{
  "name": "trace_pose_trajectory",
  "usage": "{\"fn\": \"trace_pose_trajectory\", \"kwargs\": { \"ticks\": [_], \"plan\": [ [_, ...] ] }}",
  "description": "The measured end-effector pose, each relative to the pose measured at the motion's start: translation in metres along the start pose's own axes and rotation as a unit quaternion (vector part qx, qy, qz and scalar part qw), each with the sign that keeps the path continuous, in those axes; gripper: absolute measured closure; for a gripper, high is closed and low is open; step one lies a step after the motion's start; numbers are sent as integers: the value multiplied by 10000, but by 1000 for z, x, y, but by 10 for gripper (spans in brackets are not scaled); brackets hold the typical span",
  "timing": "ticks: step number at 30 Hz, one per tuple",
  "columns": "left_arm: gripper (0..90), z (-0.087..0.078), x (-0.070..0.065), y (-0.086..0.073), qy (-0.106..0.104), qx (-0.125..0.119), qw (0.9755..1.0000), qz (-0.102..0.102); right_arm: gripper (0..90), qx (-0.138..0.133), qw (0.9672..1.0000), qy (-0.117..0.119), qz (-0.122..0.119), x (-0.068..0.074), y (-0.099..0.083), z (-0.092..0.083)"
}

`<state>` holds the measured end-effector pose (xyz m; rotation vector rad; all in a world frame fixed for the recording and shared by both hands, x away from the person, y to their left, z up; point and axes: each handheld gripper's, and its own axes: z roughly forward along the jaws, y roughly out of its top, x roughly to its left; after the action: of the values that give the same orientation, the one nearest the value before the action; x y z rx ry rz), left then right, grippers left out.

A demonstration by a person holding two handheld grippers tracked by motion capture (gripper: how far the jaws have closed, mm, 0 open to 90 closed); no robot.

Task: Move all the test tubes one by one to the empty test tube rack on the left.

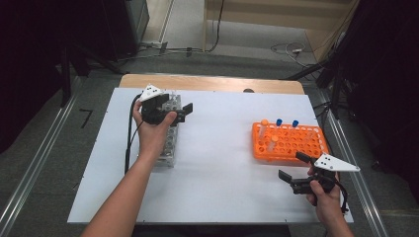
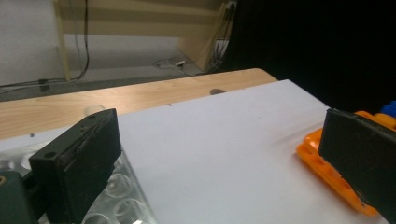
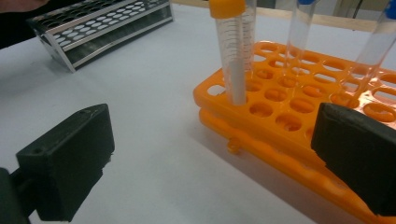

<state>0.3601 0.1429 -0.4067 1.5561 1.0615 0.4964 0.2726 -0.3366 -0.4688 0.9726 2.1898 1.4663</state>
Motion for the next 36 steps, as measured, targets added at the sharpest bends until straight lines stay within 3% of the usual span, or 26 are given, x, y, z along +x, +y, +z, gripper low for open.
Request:
{"fn": "trace_pose_trajectory", "kwargs": {
  "ticks": [8, 15, 28, 36],
  "plan": [
    [0, -23, -33, -21, -228, 51, 9993, 306, 16, -54, 9996, -274, 71, -8, 1, -2],
    [0, -42, -50, -38, -321, 13, 9986, 414, 28, -111, 9985, -481, 250, -18, 2, -4],
    [0, -56, -57, -56, -432, -29, 9984, 368, 38, -148, 9943, -925, 502, -36, 12, 2],
    [0, -55, -58, -60, -452, 8, 9983, 357, 40, -171, 9886, -1293, 750, -54, 19, 6]
  ]
}}
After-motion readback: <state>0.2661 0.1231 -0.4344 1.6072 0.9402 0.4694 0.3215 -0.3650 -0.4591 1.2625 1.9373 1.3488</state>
